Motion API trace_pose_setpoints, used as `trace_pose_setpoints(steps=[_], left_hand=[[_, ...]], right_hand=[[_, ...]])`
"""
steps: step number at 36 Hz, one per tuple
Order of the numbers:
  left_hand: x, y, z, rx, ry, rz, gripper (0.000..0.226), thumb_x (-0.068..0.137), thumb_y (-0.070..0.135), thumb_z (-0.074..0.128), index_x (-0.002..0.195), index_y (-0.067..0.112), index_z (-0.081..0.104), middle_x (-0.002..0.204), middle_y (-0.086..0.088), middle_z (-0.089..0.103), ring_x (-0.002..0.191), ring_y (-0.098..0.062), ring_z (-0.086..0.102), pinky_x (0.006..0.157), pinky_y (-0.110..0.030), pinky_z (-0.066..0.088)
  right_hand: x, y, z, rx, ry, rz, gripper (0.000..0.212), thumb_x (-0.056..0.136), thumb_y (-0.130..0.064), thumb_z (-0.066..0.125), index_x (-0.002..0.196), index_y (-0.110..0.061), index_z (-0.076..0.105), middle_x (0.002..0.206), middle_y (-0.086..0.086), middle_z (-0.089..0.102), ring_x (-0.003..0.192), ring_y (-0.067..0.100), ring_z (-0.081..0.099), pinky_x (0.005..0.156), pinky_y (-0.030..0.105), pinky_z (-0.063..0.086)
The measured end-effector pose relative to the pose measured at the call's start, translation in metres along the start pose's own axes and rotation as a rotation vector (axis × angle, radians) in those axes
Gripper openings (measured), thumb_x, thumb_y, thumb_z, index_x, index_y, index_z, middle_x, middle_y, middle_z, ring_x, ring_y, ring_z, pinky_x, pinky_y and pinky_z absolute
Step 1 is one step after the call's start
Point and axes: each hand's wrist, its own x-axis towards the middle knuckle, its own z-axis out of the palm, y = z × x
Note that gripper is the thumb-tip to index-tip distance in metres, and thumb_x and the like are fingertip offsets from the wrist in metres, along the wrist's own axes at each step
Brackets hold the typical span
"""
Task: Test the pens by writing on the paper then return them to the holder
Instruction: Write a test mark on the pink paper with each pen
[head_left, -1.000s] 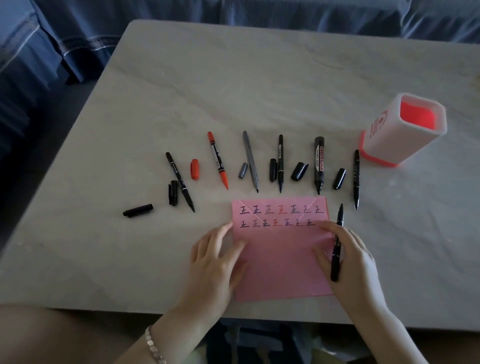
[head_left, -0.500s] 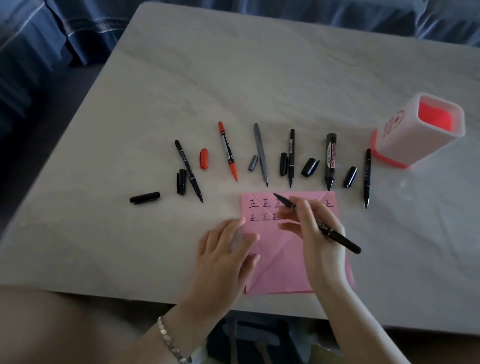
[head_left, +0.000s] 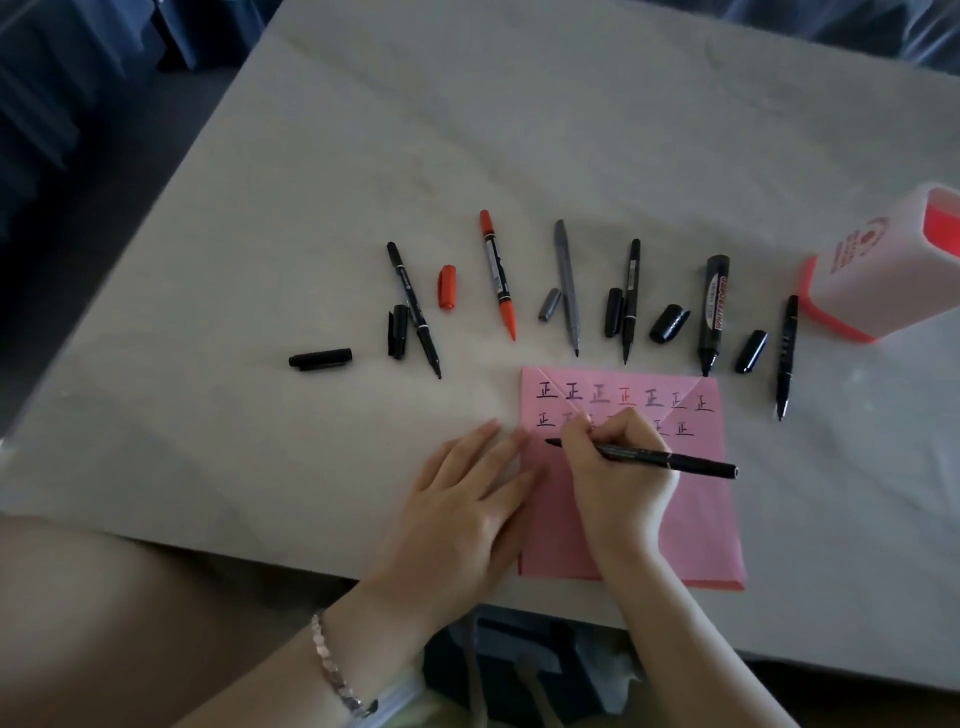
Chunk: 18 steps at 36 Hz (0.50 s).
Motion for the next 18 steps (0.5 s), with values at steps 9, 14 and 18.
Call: trace_pose_setpoints(steps=[9,14,18], left_hand=[[-0.0004,0.0006,0.0001,0.003,-0.01,0.005,0.035,0.09,0.038,0.041,0.116,0.026,0.061,0.138,-0.006,0.048,0.131,-0.023,0.032,0.106,-0.035,0.022],[-0.0009,0.0006,-0.0002,0.004,-0.012,0.001,0.035,0.09,0.038,0.042,0.117,0.027,0.06,0.137,-0.007,0.048,0.131,-0.024,0.032,0.106,-0.035,0.022],[-0.0006,0.0015,-0.0011,0.005,-0.01,-0.001,0.034,0.09,0.038,0.041,0.116,0.027,0.061,0.137,-0.008,0.048,0.131,-0.023,0.032,0.106,-0.034,0.021]], right_hand=[[0.0004,0.0017,0.0015,-0.029,-0.038,-0.054,0.043,0.074,-0.006,0.069,0.047,-0.019,0.039,0.048,-0.014,0.05,0.045,0.0,0.042,0.047,0.008,0.032],[-0.0002,0.0024,0.0016,-0.021,-0.061,-0.076,0.042,0.074,-0.006,0.069,0.047,-0.02,0.04,0.048,-0.016,0.051,0.046,0.0,0.044,0.048,0.007,0.033],[-0.0006,0.0026,0.002,-0.027,-0.06,-0.088,0.042,0.074,-0.005,0.069,0.047,-0.02,0.04,0.047,-0.015,0.05,0.046,0.0,0.044,0.048,0.007,0.033]])
